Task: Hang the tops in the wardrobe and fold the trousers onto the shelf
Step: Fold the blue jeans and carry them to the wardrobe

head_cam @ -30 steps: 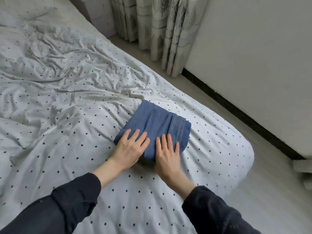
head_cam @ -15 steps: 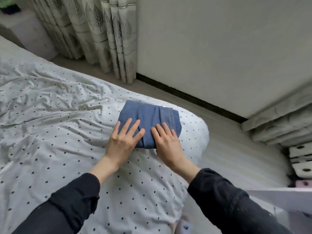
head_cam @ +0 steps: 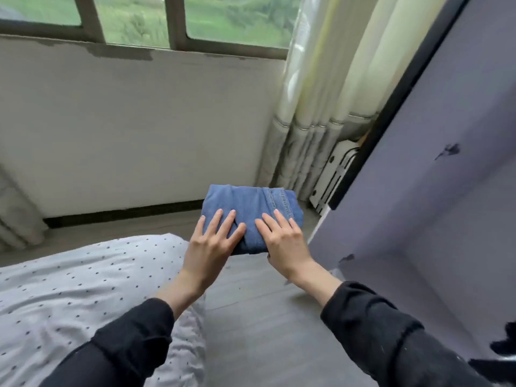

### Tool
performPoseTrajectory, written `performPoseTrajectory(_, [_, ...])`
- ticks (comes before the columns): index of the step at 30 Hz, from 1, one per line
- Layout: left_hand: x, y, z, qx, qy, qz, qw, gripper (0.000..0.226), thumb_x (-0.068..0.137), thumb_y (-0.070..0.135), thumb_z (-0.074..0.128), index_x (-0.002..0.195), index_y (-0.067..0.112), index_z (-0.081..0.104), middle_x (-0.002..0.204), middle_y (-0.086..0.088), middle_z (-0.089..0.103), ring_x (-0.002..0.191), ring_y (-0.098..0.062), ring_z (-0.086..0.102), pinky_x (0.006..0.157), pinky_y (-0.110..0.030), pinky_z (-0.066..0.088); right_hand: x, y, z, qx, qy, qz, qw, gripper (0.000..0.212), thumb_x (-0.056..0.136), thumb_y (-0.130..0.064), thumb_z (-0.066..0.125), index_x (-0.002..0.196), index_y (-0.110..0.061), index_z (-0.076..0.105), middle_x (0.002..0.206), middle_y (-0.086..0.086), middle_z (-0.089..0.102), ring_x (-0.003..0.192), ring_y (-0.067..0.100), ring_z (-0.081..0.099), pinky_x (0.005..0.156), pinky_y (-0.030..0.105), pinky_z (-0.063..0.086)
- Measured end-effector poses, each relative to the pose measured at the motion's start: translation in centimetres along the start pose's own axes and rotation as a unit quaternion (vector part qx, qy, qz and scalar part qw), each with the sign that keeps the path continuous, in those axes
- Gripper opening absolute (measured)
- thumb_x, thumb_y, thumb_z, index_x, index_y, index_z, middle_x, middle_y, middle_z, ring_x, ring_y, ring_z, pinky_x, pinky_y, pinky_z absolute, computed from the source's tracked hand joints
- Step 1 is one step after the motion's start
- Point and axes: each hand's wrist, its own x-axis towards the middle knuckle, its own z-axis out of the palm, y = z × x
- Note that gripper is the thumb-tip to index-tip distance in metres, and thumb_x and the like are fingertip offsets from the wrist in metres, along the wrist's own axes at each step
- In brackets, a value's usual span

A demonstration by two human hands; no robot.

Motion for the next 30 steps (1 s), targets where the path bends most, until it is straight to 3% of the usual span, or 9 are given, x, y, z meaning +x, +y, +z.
performPoseTrajectory(8, [14.3,15.9,-2.7,-0.082,0.096,0.156,0.980,0.035,0.085,0.004,0.038,0.115,0.017,0.050,0.118,-0.013,0.065,0.104,-0.034,0.064,0.082,-0.048,0.053,-8.1,16.3,-10.9,-0.092,0.037,0.149,0.984,0.064,0.033,-0.002,0.084,0.095,-0.011,0.071,0.098,0.008,0.071,0.095,0.034,0.068,0.067,0.044,0.058])
performPoseTrajectory(16, [28.6,27.2,-7.9,-0.127,0.200,0.265,0.935,0.050,0.074,0.001,0.050,0.122,0.014,0.047,0.125,-0.016,0.060,0.111,-0.036,0.059,0.087,-0.051,0.051,-11.6,28.4,-22.5,-0.180,0.099,0.253,0.945,0.077,0.030,0.006,0.086,0.104,-0.002,0.068,0.104,0.015,0.069,0.101,0.039,0.064,0.070,0.054,0.056])
performPoseTrajectory(20, [36.0,30.8,-10.5,-0.146,0.267,0.295,0.906,0.045,0.077,0.002,0.044,0.121,0.013,0.047,0.125,-0.016,0.060,0.110,-0.037,0.059,0.087,-0.050,0.051,-11.1,33.1,-27.8,-0.220,0.125,0.288,0.924,0.068,0.047,0.013,0.078,0.112,0.001,0.063,0.113,0.019,0.065,0.112,0.042,0.058,0.078,0.058,0.053])
performPoseTrajectory(27, [47.3,37.9,-14.8,-0.191,0.338,0.338,0.857,0.065,0.064,-0.002,0.070,0.121,0.014,0.045,0.128,-0.016,0.058,0.114,-0.037,0.057,0.089,-0.051,0.049,-10.9,40.8,-35.6,-0.335,0.169,0.326,0.868,0.071,0.039,0.011,0.081,0.108,-0.001,0.066,0.108,0.016,0.067,0.107,0.040,0.061,0.074,0.051,0.056])
performPoseTrajectory(30, [50.9,42.4,-17.0,-0.220,0.359,0.349,0.837,0.063,0.064,-0.004,0.069,0.120,0.013,0.045,0.126,-0.017,0.059,0.113,-0.038,0.057,0.088,-0.052,0.049,-12.1,44.2,-39.3,-0.381,0.164,0.352,0.839,0.067,0.045,0.012,0.078,0.110,-0.001,0.064,0.110,0.017,0.067,0.110,0.041,0.059,0.077,0.053,0.054])
